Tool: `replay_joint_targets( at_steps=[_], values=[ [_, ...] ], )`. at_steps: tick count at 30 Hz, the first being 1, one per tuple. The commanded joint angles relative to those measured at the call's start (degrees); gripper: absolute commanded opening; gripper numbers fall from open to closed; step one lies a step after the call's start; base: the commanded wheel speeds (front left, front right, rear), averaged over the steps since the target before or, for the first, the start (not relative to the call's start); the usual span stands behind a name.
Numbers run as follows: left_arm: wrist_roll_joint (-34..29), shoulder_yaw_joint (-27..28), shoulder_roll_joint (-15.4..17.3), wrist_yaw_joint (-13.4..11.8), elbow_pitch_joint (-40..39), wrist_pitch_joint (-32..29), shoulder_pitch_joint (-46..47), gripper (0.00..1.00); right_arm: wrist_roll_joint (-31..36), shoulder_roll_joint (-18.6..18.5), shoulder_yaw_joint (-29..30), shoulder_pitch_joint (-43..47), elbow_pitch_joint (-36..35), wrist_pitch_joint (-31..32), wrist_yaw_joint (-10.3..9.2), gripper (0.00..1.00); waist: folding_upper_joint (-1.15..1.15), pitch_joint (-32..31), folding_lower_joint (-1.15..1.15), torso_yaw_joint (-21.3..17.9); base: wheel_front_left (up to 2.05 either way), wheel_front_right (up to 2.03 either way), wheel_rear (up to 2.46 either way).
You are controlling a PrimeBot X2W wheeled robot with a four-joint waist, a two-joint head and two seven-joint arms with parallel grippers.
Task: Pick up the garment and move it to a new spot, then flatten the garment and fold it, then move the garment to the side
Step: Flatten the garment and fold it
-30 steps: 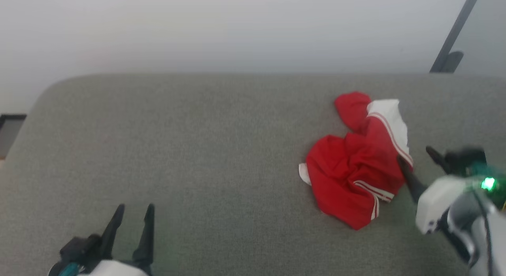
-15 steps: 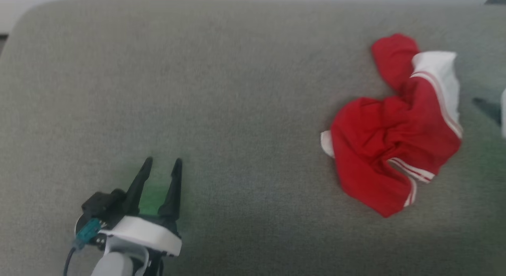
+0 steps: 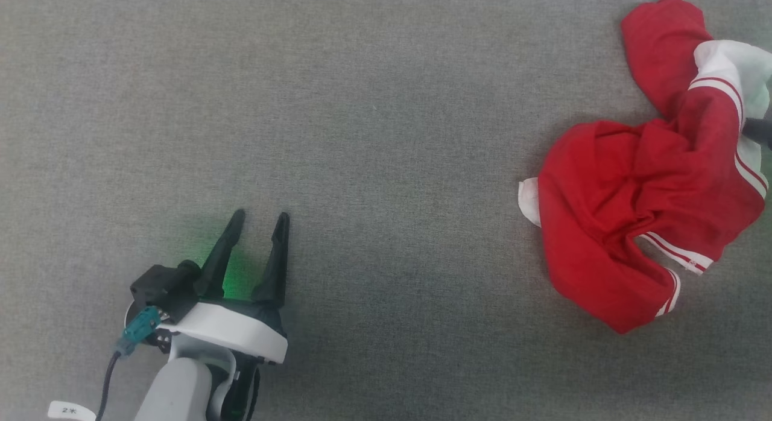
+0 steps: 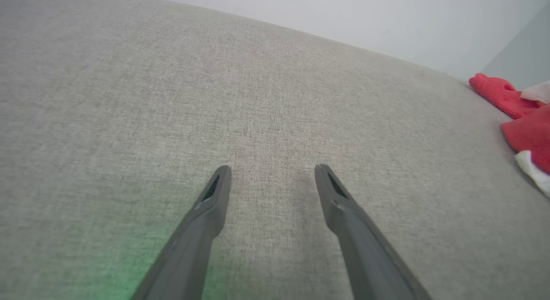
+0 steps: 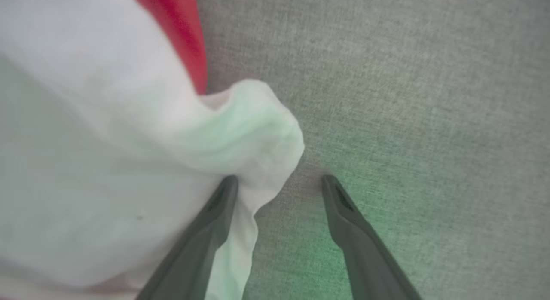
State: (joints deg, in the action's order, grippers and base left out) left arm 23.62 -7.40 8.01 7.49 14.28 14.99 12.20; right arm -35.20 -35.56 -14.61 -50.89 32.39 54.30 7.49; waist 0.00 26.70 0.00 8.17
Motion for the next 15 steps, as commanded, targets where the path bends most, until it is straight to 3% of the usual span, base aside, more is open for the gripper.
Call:
replay_joint_targets(
  at_steps=[1, 2, 8, 15],
  values=[
    [0.0, 0.02, -0.01, -0.04, 0.04, 0.28, 1.17, 1.0, -0.31, 1.6, -1.42, 1.6, 1.59, 0.24, 0.0, 0.04, 0.0, 0.11, 0.0, -0.26, 0.0, 0.0, 0.0],
    [0.02, 0.13, 0.11, -0.04, 0.04, 0.28, 1.18, 1.0, -0.86, 1.67, -1.32, 1.59, 1.79, 0.03, 0.0, 0.0, 0.0, 0.21, 0.0, -0.48, 0.0, 0.0, 0.0],
    [-0.24, 0.29, 0.89, -0.05, -0.05, 0.28, 1.36, 1.0, -0.28, -0.4, 0.64, 1.3, 2.04, -4.63, -0.06, 0.0, 0.0, -0.28, 0.0, -1.9, 0.0, 0.0, 0.0],
    [-0.48, 0.52, 2.23, -0.04, -1.08, 0.28, 1.26, 1.0, -1.65, -5.24, 5.63, 3.76, 2.15, -10.1, -0.04, 0.0, 0.0, -1.13, 0.0, -4.53, 0.0, 0.0, 0.0]
  ],
)
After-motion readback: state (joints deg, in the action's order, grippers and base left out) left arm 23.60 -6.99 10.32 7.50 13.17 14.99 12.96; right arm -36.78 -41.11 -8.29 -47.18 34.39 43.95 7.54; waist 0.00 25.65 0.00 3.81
